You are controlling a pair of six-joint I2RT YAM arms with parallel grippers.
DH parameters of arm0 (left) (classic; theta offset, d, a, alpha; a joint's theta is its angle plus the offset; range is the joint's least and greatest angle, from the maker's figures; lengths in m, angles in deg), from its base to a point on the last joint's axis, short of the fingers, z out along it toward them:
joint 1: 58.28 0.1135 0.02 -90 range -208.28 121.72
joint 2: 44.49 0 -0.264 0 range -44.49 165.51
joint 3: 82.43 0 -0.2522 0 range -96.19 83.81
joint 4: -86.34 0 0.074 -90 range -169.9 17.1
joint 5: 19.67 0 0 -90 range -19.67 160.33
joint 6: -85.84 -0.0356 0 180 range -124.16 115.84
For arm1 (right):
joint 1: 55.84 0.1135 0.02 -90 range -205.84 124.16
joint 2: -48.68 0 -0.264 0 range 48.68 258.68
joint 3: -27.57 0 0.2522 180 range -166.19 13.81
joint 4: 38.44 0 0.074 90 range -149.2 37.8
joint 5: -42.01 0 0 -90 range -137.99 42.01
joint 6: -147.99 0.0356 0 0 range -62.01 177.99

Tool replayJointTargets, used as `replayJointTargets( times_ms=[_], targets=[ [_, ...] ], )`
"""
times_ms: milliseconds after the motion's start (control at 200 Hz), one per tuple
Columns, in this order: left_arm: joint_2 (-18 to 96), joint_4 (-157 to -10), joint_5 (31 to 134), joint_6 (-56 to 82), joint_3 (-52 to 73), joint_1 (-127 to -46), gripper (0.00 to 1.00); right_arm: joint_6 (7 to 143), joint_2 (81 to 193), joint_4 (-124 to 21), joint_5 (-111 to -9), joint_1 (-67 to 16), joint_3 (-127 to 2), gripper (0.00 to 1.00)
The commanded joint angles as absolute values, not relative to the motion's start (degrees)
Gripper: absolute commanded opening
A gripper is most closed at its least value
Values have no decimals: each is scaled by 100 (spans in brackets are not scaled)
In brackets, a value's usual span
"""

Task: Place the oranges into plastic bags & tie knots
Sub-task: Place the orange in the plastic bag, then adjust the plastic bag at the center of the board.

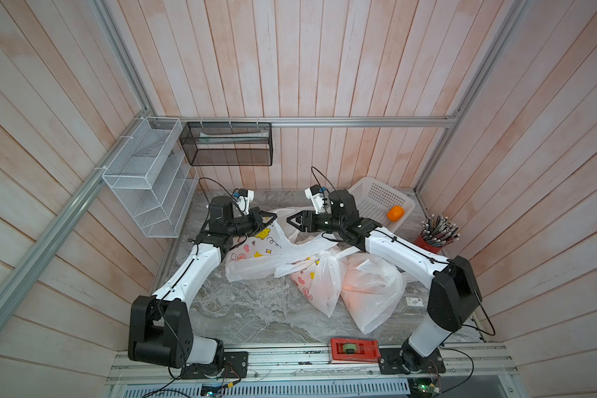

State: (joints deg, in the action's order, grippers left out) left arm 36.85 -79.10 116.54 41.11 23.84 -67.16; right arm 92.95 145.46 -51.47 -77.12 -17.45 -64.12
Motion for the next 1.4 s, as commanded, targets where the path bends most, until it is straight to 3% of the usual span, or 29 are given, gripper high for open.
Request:
replayJointTargets(
  times_ms=[0, 250, 450, 560, 880, 1120, 1395],
  targets=[
    [3749, -8000, 11604, 4040, 2468, -6680, 0, 9423, 14362, -4968, -8048, -1717, -6234, 64],
    [3752, -7921, 11472, 3978, 2463, -6663, 0, 9188, 13745, -5164, -7901, -1820, -6377, 71],
    [3743, -7868, 11427, 3917, 2434, -6654, 0, 8722, 13240, -5862, -7279, -2662, -6324, 74],
    [3743, -7858, 11445, 3899, 2439, -6654, 0, 8545, 13174, -6013, -7568, -2981, -6316, 75],
    [3760, -8055, 11563, 3940, 2420, -6670, 0, 8790, 13427, -5122, -8529, -2583, -5929, 86],
    [3777, -8288, 11581, 4076, 2280, -6667, 0, 8952, 13677, -4940, -8615, -2195, -5724, 96],
    [3884, -8543, 11366, 4376, 2002, -6650, 0, 8585, 13418, -5539, -8649, -1984, -5548, 98]
  ],
)
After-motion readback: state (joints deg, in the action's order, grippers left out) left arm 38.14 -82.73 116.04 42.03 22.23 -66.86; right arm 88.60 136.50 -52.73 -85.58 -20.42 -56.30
